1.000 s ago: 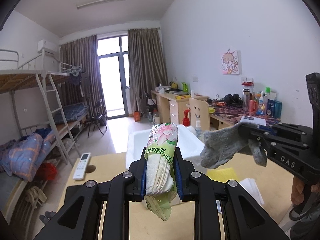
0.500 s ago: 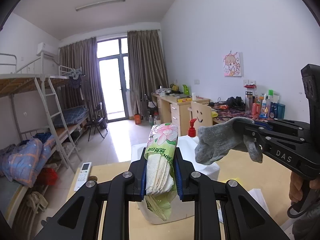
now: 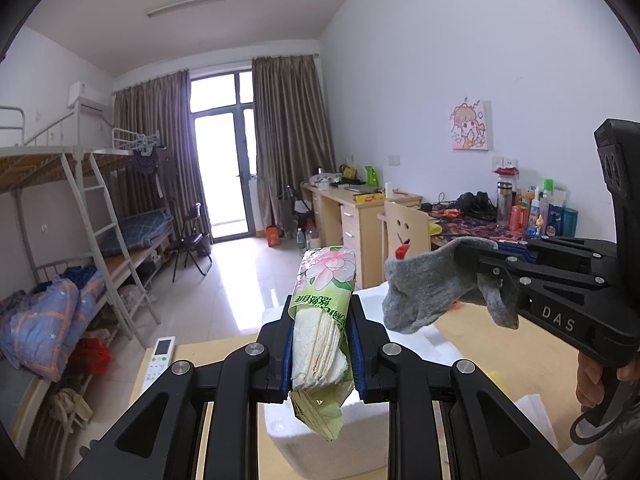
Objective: Organize soft objects
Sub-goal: 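Carry the grey sock and tissue pack over the white foam box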
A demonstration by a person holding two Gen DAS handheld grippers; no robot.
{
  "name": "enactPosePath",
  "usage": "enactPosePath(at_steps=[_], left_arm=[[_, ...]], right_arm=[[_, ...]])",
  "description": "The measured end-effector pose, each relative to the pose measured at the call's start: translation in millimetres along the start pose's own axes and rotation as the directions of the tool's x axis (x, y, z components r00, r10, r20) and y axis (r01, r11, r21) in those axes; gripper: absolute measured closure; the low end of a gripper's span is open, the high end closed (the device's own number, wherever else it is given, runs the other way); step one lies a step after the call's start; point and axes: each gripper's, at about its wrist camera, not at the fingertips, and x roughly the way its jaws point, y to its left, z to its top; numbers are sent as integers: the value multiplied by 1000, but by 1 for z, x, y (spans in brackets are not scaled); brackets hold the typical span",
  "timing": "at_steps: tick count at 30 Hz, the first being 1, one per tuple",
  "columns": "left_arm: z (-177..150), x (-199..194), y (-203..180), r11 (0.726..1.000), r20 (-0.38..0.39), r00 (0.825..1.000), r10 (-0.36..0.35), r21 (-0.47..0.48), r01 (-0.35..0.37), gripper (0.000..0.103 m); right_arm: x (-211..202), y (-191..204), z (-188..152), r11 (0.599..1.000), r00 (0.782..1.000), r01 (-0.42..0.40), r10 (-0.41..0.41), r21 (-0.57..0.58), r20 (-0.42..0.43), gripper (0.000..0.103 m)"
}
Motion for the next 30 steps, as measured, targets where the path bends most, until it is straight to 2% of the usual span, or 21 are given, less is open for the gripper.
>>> enactPosePath(at_steps=[10, 30], left_arm=[[3, 24, 10, 1000, -27, 999, 21, -9, -22, 79], [0, 30, 24, 997, -49, 996, 79, -23, -80, 79]], right_arm=[[28, 10, 4, 999, 999, -30, 28, -36, -39, 92], [68, 25, 5, 991, 984, -133, 128, -32, -123, 92]])
